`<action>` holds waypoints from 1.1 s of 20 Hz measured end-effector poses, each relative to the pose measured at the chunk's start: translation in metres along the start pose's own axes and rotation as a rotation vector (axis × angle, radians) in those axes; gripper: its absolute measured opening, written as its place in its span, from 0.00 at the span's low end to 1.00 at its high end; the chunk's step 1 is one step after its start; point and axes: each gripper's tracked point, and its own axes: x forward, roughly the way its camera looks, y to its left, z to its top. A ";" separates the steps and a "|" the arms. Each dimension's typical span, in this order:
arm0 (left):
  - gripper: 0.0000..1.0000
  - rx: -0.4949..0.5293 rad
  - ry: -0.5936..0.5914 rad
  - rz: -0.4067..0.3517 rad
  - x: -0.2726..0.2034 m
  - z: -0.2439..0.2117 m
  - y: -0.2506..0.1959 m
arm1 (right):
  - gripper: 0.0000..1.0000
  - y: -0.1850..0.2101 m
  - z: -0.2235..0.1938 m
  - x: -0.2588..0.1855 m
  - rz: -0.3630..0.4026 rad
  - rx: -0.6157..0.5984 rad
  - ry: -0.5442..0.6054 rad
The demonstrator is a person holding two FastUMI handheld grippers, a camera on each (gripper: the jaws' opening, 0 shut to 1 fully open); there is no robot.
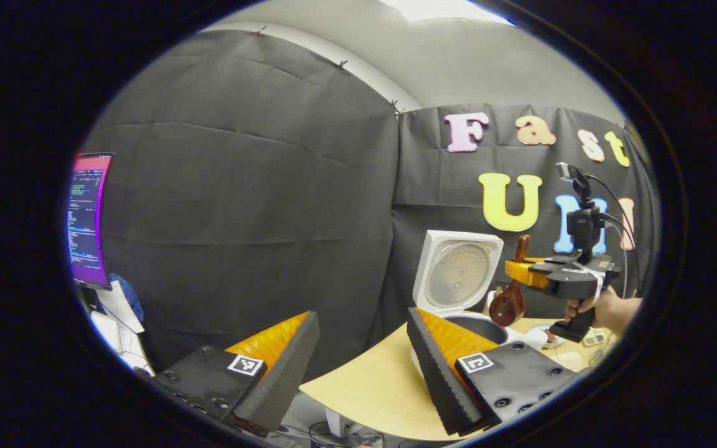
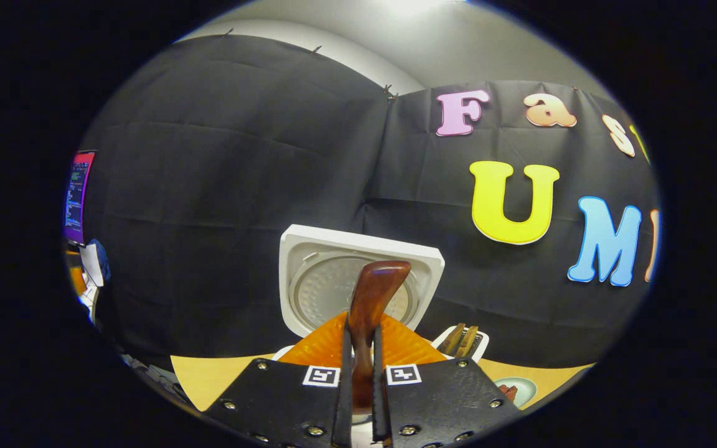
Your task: Close the left gripper, press the button to open the rice cooker; take a wooden spoon from the chopstick holder with the right hand, scoop a spoonful of rice and pour it into the rice cooker, then put the wooden spoon back into the chopstick holder.
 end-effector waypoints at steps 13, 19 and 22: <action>0.97 0.015 -0.059 -0.183 0.013 0.032 -0.101 | 0.13 -0.113 0.049 -0.096 -0.184 0.068 -0.074; 1.00 0.015 -0.069 -0.269 0.018 0.034 -0.162 | 0.13 -0.193 0.028 -0.149 -0.327 0.108 -0.046; 1.00 0.017 -0.069 -0.304 0.020 0.035 -0.189 | 0.13 -0.230 0.014 -0.176 -0.396 0.152 -0.029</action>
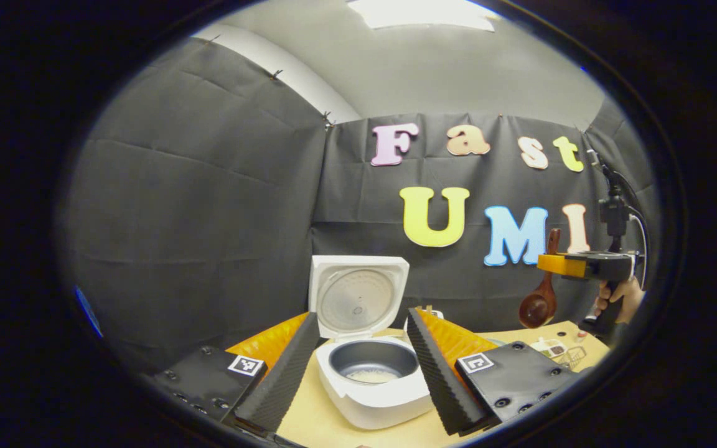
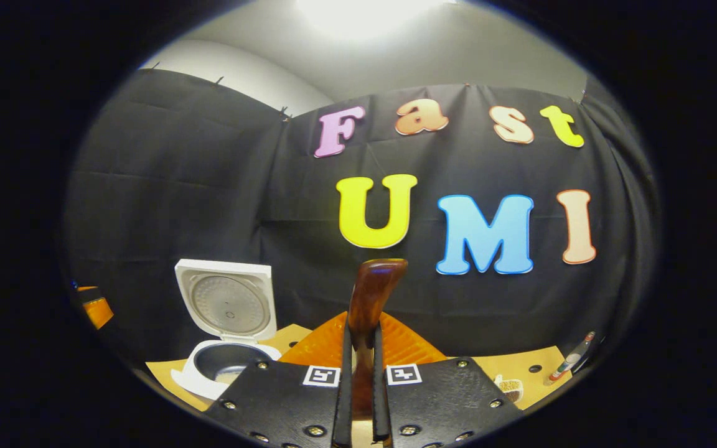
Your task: Close the left gripper, press the button to open the rice cooker; take a wooden spoon from the chopstick holder with the right hand, scoop a spoonful of rice and pour it into the rice cooker, then put the wooden spoon back into the chopstick holder.
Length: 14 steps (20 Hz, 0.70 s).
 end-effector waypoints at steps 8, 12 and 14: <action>1.00 0.018 0.001 -0.078 0.017 0.003 -0.063 | 0.13 -0.115 -0.029 -0.035 -0.202 0.066 0.048; 0.97 0.014 0.002 -0.101 0.020 0.004 -0.088 | 0.13 -0.160 -0.059 -0.057 -0.298 0.092 0.090; 0.98 0.017 0.004 -0.111 0.021 0.005 -0.100 | 0.13 -0.183 -0.076 -0.067 -0.343 0.114 0.112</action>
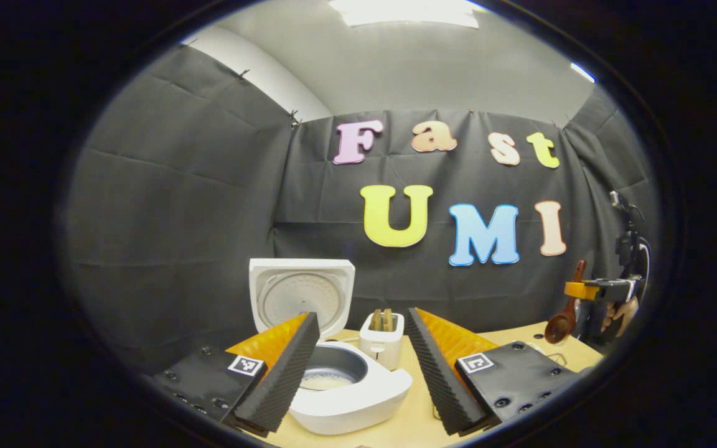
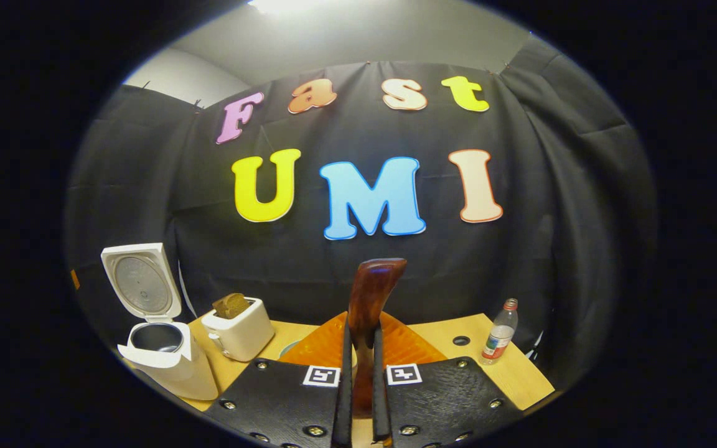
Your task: Close the left gripper, press the button to open the rice cooker; take a wooden spoon from the chopstick holder with the right hand, scoop a spoonful of rice and pour it into the rice cooker, then put the wooden spoon back into the chopstick holder.
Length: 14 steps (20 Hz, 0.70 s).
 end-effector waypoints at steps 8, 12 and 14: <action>0.98 0.057 0.018 -0.017 -0.002 -0.002 -0.029 | 0.13 -0.071 -0.074 0.006 -0.116 0.089 0.131; 0.98 0.071 0.028 -0.003 -0.007 -0.003 -0.030 | 0.13 -0.080 -0.110 0.010 -0.132 0.121 0.197; 0.97 0.075 0.026 0.004 -0.009 -0.004 -0.029 | 0.13 -0.084 -0.123 0.011 -0.143 0.136 0.227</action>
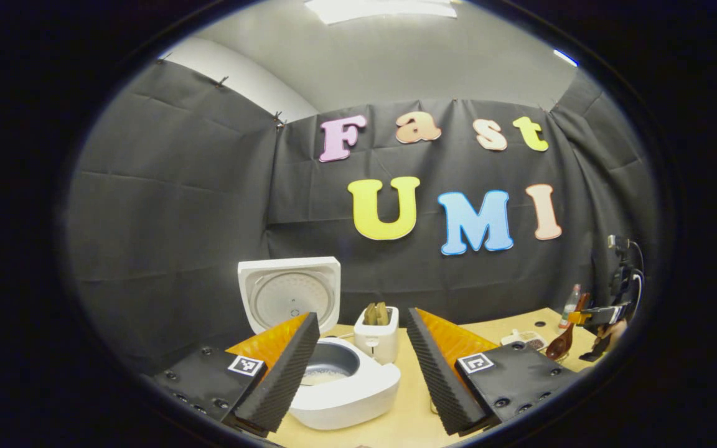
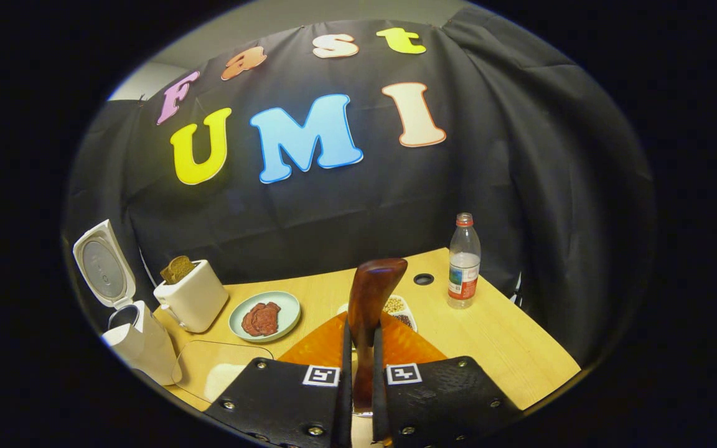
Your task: Close the left gripper, press the button to open the rice cooker; take a wooden spoon from the chopstick holder with the right hand, scoop a spoonful of rice and pour it into the rice cooker, then put the wooden spoon back into the chopstick holder.
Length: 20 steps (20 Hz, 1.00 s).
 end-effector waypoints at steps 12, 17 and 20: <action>0.98 0.003 -0.021 0.013 0.001 0.008 0.004 | 0.27 -0.018 -0.027 -0.002 -0.047 -0.004 0.081; 0.98 0.002 -0.038 -0.006 0.015 0.015 0.001 | 0.98 -0.030 0.024 -0.031 -0.114 -0.083 -0.056; 0.95 0.013 -0.044 -0.003 0.028 0.021 0.006 | 0.98 -0.025 0.053 -0.053 -0.114 -0.113 -0.130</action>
